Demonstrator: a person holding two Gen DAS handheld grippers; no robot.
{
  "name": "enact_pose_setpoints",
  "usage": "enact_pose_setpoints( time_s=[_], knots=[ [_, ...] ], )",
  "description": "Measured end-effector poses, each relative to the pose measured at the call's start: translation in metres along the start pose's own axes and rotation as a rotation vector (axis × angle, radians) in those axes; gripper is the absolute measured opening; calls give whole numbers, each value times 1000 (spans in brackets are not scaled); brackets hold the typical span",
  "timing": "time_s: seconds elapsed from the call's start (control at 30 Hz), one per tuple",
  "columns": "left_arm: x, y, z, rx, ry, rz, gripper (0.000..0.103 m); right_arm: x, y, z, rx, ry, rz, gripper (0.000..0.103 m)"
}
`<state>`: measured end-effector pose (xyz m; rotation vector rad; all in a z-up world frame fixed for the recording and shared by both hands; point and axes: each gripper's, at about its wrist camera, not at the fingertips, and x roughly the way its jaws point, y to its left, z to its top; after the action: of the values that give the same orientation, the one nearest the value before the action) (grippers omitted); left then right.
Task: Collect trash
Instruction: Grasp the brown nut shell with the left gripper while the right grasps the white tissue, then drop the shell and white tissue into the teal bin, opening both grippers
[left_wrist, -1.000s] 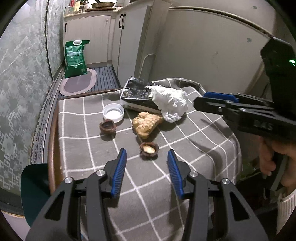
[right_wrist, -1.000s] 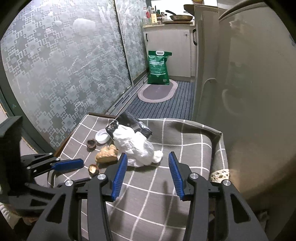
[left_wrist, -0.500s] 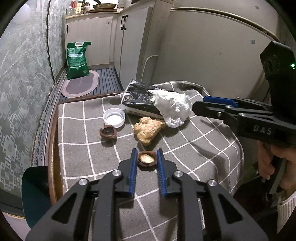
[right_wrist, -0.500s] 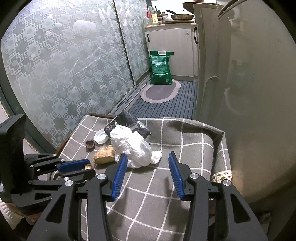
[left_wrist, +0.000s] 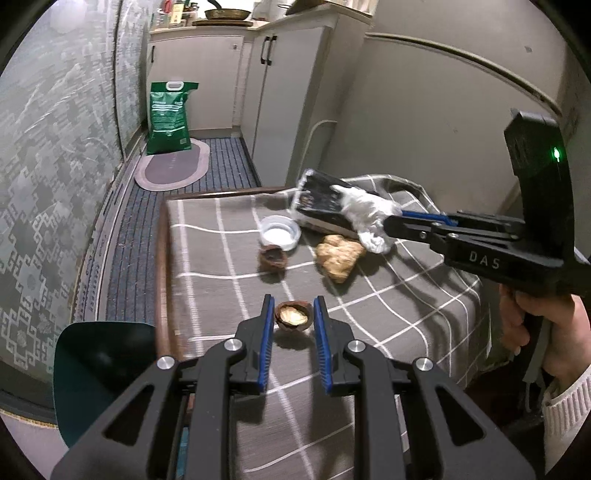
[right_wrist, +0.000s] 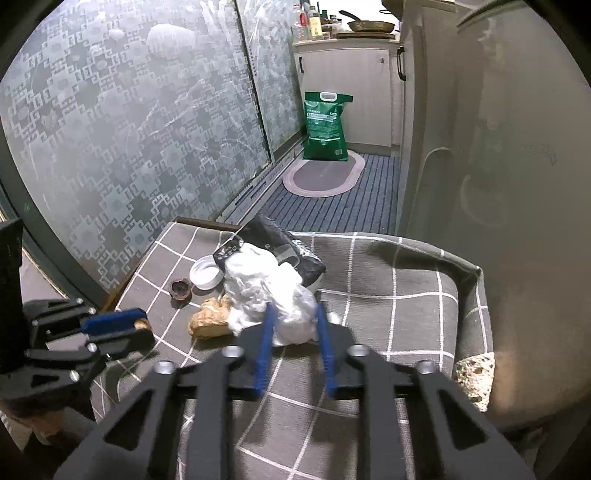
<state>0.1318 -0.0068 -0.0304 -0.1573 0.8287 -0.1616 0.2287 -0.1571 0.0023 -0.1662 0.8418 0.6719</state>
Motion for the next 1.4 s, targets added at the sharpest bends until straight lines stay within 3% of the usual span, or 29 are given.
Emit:
enact_pose_setpoints(
  time_s=[0.2, 0.57, 1.0, 1.33, 1.4],
  knots=[
    [-19, 18, 1, -33, -37, 7, 23, -19, 9, 8, -17, -43, -23, 9],
    [-39, 65, -14, -96, -47, 67, 23, -29, 59, 27, -76, -87, 24, 9],
    [-27, 140, -58, -171, 70, 161, 23, -8, 142, 49, -173, -89, 120, 9],
    [-9, 163, -89, -180, 182, 186, 23, 19, 193, 55, -225, -49, 171, 9],
    [-9, 167, -93, -177, 194, 178, 28, 24, 201, 55, -231, -37, 176, 9]
  ],
)
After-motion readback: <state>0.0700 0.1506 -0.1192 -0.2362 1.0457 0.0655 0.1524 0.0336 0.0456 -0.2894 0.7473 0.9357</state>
